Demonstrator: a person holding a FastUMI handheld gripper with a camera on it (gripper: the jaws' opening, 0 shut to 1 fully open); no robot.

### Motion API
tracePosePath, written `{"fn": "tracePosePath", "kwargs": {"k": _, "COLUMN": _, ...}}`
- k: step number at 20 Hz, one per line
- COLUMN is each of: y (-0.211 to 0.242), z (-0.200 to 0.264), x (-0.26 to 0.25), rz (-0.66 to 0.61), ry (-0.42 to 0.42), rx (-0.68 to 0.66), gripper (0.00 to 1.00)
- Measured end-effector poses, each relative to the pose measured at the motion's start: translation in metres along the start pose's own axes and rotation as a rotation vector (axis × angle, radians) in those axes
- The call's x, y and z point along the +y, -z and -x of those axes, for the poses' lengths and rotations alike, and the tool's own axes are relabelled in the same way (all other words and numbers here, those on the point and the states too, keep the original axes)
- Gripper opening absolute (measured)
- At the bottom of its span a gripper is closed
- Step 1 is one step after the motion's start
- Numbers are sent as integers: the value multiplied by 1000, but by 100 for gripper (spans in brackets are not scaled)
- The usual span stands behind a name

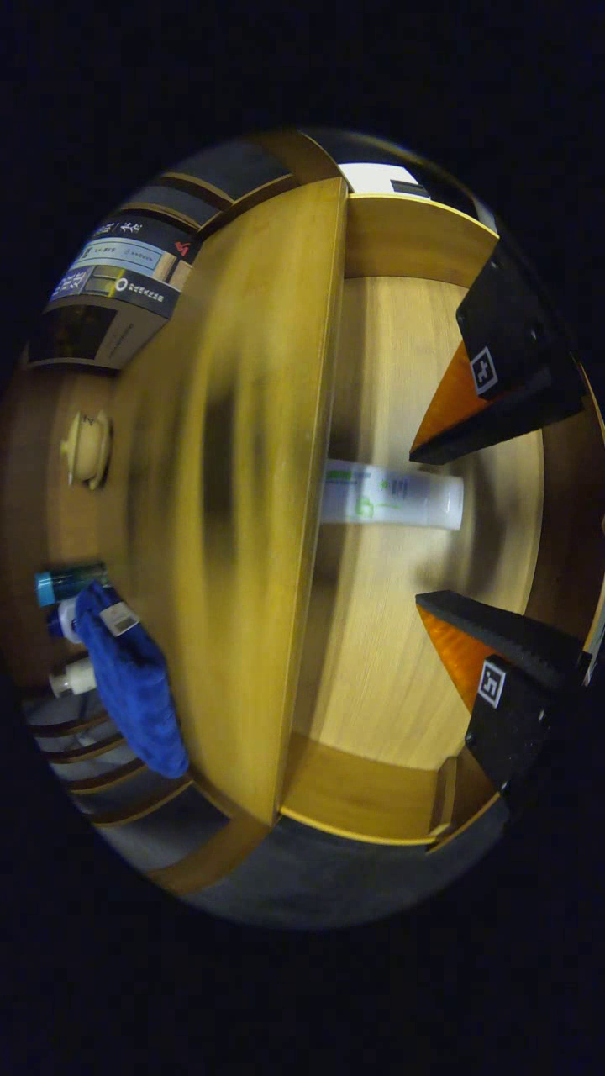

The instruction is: Pull open the drawer, take out the items inside it, and place them on the countertop above the cabinet.

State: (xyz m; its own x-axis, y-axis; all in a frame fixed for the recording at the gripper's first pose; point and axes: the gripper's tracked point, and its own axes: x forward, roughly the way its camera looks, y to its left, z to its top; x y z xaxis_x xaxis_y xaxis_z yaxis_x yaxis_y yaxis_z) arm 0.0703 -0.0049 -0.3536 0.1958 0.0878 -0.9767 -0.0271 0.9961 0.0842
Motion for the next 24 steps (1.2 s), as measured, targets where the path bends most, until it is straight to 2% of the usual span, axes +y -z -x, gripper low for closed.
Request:
{"fn": "tracePosePath", "kwargs": {"k": 2, "y": 0, "z": -11, "x": -5, "rz": 2, "ry": 19, "rx": 30, "gripper": 98}}
{"fn": "tracePosePath", "kwargs": {"k": 5, "y": -1, "z": -16, "x": 4, "rz": -16, "ry": 3, "rx": 109, "gripper": 96}}
{"fn": "tracePosePath", "kwargs": {"k": 9, "y": -24, "z": -15, "x": 4, "rz": 1, "ry": 27, "rx": 130, "gripper": 88}}
{"fn": "tracePosePath", "kwargs": {"k": 12, "y": -59, "z": -5, "x": 1, "rz": -6, "ry": 28, "rx": 98, "gripper": 58}}
{"fn": "tracePosePath", "kwargs": {"k": 16, "y": -121, "z": 20, "x": 2, "rz": -12, "ry": 10, "rx": 42, "gripper": 42}}
{"fn": "tracePosePath", "kwargs": {"k": 22, "y": -228, "z": 102, "x": 38, "rz": 39, "ry": -140, "rx": -18, "gripper": 42}}
{"fn": "tracePosePath", "kwargs": {"k": 24, "y": -235, "z": 109, "x": 41, "rz": 47, "ry": -151, "rx": -21, "gripper": 42}}
